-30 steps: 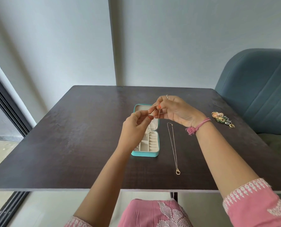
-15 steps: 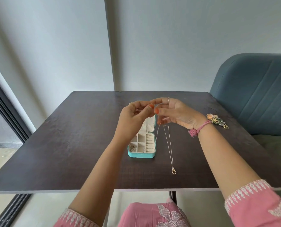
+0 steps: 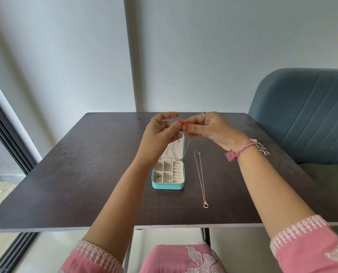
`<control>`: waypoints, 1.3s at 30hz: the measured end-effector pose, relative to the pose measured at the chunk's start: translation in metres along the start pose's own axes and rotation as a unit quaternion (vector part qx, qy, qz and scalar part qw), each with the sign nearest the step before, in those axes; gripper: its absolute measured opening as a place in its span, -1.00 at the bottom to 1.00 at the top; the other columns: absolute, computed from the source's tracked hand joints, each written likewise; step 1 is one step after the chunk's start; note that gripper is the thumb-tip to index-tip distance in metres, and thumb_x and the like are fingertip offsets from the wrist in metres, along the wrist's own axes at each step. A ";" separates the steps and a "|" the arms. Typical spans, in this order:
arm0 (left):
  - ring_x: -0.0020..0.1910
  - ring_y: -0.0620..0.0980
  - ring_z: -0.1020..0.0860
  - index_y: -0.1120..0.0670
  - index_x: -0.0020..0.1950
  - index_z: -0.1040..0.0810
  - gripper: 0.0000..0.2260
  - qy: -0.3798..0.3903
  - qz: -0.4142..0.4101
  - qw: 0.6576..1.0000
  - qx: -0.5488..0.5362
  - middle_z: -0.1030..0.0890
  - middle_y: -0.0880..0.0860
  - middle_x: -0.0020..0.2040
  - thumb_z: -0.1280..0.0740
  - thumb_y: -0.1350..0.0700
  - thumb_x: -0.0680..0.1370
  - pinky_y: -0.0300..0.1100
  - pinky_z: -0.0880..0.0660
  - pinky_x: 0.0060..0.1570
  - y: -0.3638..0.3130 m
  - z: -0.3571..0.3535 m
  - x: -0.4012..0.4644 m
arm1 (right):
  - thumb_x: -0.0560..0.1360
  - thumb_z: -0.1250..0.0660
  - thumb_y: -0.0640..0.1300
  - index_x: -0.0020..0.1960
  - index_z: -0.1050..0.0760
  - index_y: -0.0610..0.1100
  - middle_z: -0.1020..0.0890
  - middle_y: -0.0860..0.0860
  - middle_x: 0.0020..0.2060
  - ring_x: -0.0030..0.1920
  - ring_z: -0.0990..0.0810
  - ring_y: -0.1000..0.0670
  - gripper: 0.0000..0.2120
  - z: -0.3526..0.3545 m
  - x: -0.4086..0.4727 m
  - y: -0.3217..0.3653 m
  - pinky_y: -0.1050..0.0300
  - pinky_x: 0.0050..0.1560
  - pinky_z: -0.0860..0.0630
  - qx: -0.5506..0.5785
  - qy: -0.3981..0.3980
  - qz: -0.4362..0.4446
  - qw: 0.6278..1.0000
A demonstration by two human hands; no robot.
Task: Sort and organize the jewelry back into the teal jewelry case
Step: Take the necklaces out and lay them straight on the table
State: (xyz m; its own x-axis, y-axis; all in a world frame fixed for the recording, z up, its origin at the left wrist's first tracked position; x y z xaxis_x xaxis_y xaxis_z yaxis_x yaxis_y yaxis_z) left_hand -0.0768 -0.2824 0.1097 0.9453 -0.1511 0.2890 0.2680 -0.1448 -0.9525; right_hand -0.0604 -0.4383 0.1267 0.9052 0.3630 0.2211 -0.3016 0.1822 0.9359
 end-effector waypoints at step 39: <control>-0.18 -0.11 -0.63 0.11 0.01 -0.57 -0.94 0.006 0.190 0.959 -0.210 -0.63 0.02 -0.15 -0.34 0.20 0.55 -0.26 -0.56 -0.04 0.085 -0.061 -0.043 | 0.56 -0.32 -0.15 0.00 -0.61 -0.07 -0.62 0.04 -0.19 -0.23 -0.58 0.13 -0.91 0.087 0.002 0.051 0.18 -0.10 -0.56 -0.022 -0.217 0.046 0.975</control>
State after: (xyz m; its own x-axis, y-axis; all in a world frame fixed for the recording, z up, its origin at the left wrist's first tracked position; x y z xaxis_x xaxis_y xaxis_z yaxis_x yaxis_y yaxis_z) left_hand -0.1059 -0.3477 0.0218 0.9572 -0.2811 -0.0684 -0.1964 -0.4578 -0.8671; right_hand -0.0482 -0.5076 0.1990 0.9123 -0.0384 0.4077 -0.3915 0.2102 0.8959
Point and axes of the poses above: each hand's wrist, its own x-axis towards the middle knuckle, its own z-axis out of the back of the hand, y = z × x, the point moved 4 cm from there along x, towards the middle knuckle
